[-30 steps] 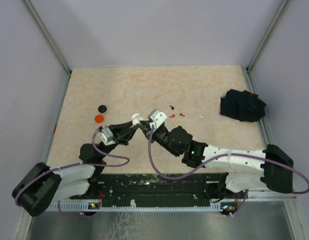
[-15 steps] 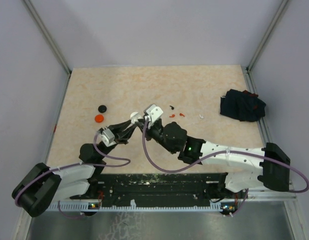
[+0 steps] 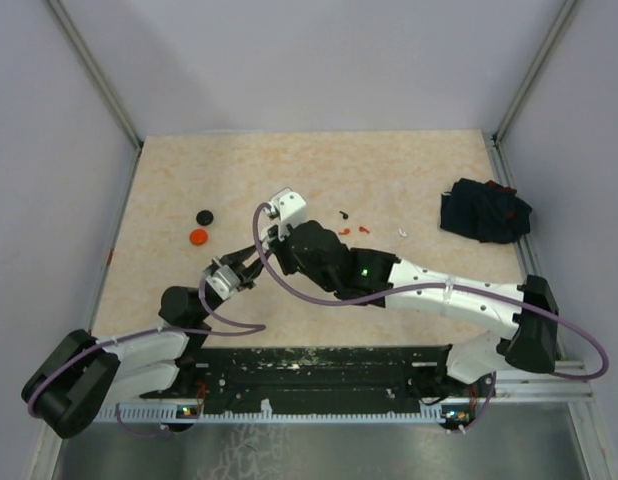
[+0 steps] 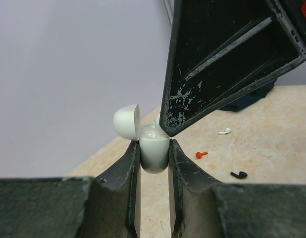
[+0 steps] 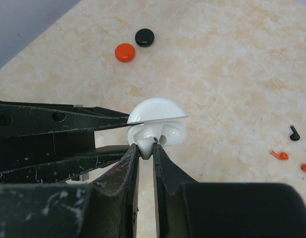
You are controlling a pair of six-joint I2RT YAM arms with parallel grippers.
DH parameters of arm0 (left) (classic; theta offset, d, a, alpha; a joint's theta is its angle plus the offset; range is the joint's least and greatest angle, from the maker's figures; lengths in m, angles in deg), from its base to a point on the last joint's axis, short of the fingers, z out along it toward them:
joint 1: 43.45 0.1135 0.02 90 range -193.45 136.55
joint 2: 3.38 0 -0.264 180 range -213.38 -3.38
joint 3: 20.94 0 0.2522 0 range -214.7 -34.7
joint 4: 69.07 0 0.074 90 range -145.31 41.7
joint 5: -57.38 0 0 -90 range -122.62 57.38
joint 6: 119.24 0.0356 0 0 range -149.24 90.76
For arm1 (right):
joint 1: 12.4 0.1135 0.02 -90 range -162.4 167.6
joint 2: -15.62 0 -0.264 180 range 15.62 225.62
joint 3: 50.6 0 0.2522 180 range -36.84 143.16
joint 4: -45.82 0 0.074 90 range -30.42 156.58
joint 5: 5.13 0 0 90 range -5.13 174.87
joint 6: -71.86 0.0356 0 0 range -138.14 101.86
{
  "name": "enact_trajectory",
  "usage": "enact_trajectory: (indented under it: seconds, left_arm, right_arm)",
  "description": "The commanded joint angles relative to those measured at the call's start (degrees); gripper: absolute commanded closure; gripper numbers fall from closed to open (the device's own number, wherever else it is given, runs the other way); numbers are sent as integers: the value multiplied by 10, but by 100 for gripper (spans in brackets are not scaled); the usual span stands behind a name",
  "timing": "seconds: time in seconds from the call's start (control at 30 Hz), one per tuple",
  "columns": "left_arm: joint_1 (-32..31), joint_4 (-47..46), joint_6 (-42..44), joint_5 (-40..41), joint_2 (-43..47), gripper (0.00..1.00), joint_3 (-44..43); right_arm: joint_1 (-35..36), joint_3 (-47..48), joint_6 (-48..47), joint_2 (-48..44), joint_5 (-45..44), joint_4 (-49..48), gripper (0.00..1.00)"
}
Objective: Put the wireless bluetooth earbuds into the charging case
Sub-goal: Place the earbud in the charging case.
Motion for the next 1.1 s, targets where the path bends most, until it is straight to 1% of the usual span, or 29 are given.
enact_trajectory:
  seconds: [0.0, 0.17, 0.37, 0.63, 0.93, 1.07]
  left_arm:
    - [-8, -30, 25, -36, 9, 100, 0]
    - [-9, -39, 25, -35, 4, 100, 5]
    - [-13, -92, 12, -28, -21, 100, 13]
    - [-24, -116, 18, -28, -52, 100, 10]
    - [-44, -188, 43, 1, -102, 100, 15]
    - [-58, -200, 55, 12, -116, 100, 15]
  right_arm:
    - [7, 67, 86, 34, 18, 115, 89]
    - [1, 98, 140, 57, 15, 153, 88]
    - [-15, 126, 206, 68, 3, 185, 85]
    - [-58, 159, 281, 86, 79, 216, 87]
    - [-83, 144, 356, 82, 89, 215, 87]
    - [-93, 121, 406, 71, 103, 188, 87]
